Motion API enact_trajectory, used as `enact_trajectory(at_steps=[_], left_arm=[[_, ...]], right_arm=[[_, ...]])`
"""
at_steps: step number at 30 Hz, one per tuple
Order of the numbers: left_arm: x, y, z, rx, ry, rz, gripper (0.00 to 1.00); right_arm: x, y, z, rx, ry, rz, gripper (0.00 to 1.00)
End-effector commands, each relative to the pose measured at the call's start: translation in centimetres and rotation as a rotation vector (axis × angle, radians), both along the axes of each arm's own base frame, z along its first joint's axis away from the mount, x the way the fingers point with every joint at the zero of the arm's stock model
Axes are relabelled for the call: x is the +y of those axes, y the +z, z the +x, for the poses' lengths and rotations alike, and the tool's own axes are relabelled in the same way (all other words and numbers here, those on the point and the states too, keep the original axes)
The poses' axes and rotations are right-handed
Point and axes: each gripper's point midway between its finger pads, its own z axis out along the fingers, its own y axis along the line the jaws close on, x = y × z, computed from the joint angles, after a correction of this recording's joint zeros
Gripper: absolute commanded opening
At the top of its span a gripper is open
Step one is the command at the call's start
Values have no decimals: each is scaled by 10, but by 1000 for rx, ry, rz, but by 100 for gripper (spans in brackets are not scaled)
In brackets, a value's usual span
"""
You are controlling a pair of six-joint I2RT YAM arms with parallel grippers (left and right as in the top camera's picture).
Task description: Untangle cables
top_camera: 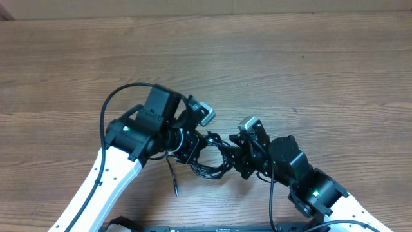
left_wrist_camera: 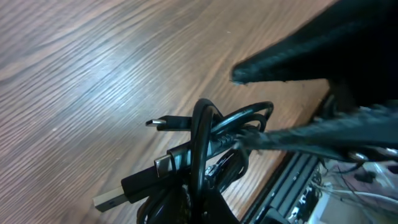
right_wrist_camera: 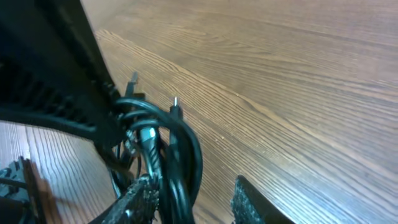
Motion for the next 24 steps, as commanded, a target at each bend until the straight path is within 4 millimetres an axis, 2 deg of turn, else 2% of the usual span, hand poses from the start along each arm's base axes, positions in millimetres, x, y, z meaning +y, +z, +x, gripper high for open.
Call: enact_trajectory(at_steps=[1,2,6,7,10,17,19,24], left_arm=[[-15,6,-7,2,-76,-51,5],[-18,6,-9,6,-87,-61,4],[-30,10,-11,-2,-122,-100,5],[-31,11,-10,-5,-121,-105,4],[-34,14,-5,8,-71,-125,4],[-38,23,17,-4,60,-160,4],[-31,19,30,-6,166,-126,5],[7,2,57,-5,505,23,4]], right_arm=[[0,3,-2,-22,10,-7,34],[1,2,-5,-14,27,-3,31],[8,1,-16,16,94,16,7],[9,1,-18,23,107,20,4],[17,2,-33,57,193,48,4],[30,6,-81,178,445,125,4],[31,6,-91,209,495,139,4],[29,1,-104,276,537,135,4]])
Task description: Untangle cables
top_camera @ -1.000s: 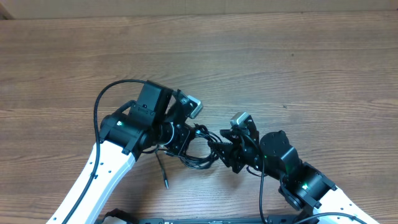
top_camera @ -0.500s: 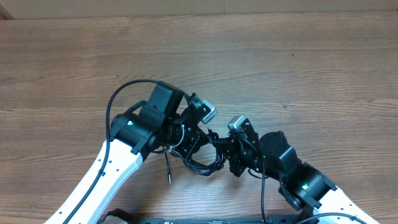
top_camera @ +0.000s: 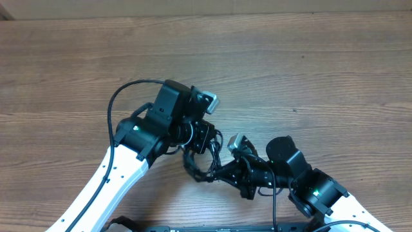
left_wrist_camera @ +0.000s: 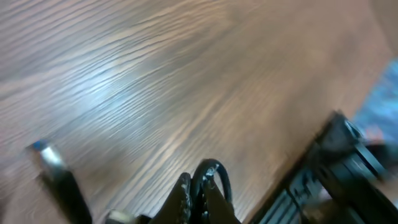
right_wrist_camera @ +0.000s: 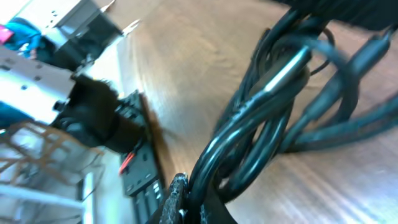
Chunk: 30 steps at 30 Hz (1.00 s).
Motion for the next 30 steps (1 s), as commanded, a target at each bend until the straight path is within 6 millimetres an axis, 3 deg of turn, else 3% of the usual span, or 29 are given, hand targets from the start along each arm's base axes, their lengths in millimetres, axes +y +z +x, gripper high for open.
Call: enact_trajectory(at_steps=[1,9,14,19,24,27,30], left_arm=[[29,-4,27,-4,296,90,4],[32,-8,22,24,299,106,4],[52,-13,30,57,472,139,4],[70,-14,38,93,679,133,4],[68,-14,36,112,688,118,4],[54,-13,29,96,519,115,4],[33,-10,15,72,266,90,4]], right_arm=[[3,7,-27,56,129,46,4],[1,2,-25,64,107,22,4],[-9,-17,-28,136,69,-59,4],[-41,-59,-7,270,-233,-275,4],[-78,-80,24,334,-602,-388,4],[-73,-73,34,314,-631,-341,25],[-50,-50,38,238,-514,-230,42]])
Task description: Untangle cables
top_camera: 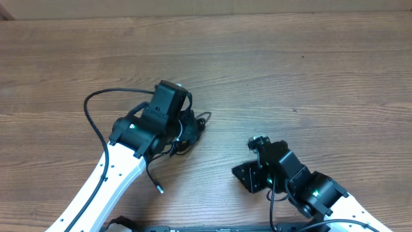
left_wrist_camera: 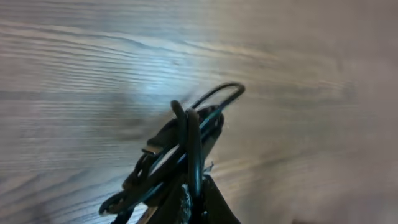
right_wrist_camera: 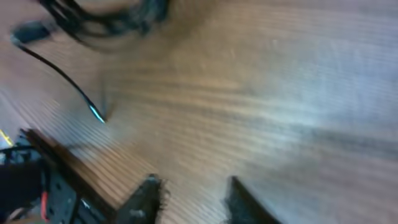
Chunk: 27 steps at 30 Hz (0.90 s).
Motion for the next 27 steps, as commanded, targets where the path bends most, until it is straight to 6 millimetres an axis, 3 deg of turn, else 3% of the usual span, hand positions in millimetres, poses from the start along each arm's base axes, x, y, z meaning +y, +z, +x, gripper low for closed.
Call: enact_trajectory(at_steps=[1,6,12,17,20,24,27], left_arm=[[-28,10,-16,-35,-306,-59,4],[-45,16,-30,-56,-489,-124,4],[-63,27,-46,-91,-661,-217,4],[-75,39,-54,-110,-733,-307,4],[-85,50,-63,-138,-818,-384,4],[-89,55,-73,-157,-893,-423,4],[-89,53,-74,-155,-896,-412,4]], right_arm=[[16,24,7,-109,70,80,49],[32,45,15,-332,244,91,60],[9,37,45,-438,129,-75,65],[11,39,49,-515,189,-119,65],[0,34,65,-548,127,-203,64],[-21,24,84,-568,19,-336,64],[-19,26,87,-578,11,-331,67]])
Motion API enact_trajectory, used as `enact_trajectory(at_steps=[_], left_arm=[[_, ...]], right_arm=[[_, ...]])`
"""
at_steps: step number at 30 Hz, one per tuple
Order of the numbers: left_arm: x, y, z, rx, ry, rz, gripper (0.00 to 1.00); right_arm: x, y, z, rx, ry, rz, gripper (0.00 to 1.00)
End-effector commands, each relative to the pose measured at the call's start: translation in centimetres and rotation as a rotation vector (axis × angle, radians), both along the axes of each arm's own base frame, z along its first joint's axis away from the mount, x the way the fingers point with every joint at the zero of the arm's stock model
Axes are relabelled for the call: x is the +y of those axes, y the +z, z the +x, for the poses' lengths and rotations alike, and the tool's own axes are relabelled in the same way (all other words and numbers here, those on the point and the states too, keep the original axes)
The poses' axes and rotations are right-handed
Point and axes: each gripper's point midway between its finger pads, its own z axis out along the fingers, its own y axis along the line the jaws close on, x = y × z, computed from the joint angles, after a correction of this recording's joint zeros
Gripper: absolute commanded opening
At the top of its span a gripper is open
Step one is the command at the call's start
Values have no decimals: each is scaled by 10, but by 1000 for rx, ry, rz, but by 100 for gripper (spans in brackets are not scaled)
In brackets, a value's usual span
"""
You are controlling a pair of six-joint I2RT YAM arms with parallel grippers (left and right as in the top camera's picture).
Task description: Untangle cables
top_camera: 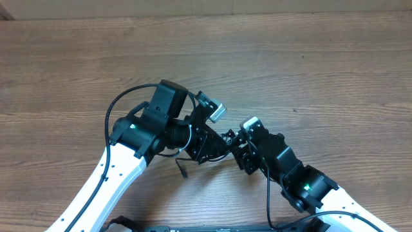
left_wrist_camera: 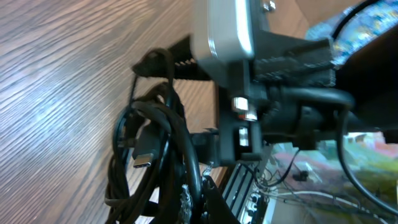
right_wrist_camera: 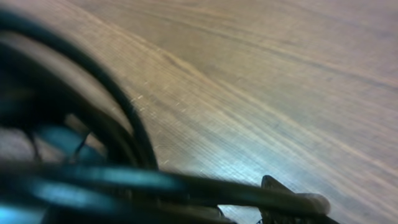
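A tangled bundle of black cables hangs between the two arms at the table's middle. My left gripper is shut on the bundle, pinching it at the bottom of the left wrist view. My right gripper is open and pressed up against the bundle from the right. Blurred cable strands cross right in front of its fingertip; the other finger is hidden behind them. A serrated right finger shows behind the loops. One loose cable end dangles toward the front.
Brown wooden table all round. The front edge with a black rail lies close behind both arms. The right wrist's silver camera housing looms just behind the bundle. The left arm's own black cable arcs beside it.
The left gripper has swung the bundle from the left back toward the middle. The right gripper, then apart over bare wood, now has its open fingers at the bundle.
First both grippers met at the bundle, the right open beside it. Then the right was shut on strands while the left held the rest. Later the right had let go and stood apart, the left carrying everything leftward. Now they meet again at the middle.
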Motion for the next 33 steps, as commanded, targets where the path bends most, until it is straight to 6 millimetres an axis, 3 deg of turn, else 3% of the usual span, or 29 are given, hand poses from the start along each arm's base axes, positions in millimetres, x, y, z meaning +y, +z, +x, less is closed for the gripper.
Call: enact_trajectory(at_steps=[1,2,3,8,9,10,11,12,13,17,22,26,29,33], left_arm=[[-8,11,-9,-26,-78,-56,4],[-7,10,-8,-28,-73,-48,4],[-7,10,-8,-28,-72,-45,4],[-5,7,-10,-14,-70,-33,4],[-5,7,-11,-11,-70,-32,4],[-5,7,-11,-11,-71,-31,4],[-5,7,-11,-16,-75,-31,4],[-5,7,-11,-20,-78,-31,4],[-5,7,-11,-27,-83,-31,4],[2,-1,-7,-37,-55,24,4],[25,-23,2,-14,59,187,4],[30,-27,4,-13,79,221,4],[34,-29,8,-24,100,244,4],[59,-38,33,32,372,344,5]], right_arm=[[-11,5,13,-62,-70,-41,70],[-10,8,15,-71,-71,-32,80],[-8,12,16,-84,-71,-20,84],[-2,27,24,-138,-74,32,83],[0,30,25,-149,-75,43,77],[1,34,27,-163,-76,55,59],[2,38,28,-174,-77,65,30],[2,41,30,-186,-82,73,9],[2,45,32,-204,-94,82,4],[-7,54,41,-231,-183,110,4],[-45,61,49,-235,-453,170,4],[-79,62,48,-253,-644,168,4],[-101,57,43,-246,-763,159,4],[-109,33,29,-127,-821,183,4]])
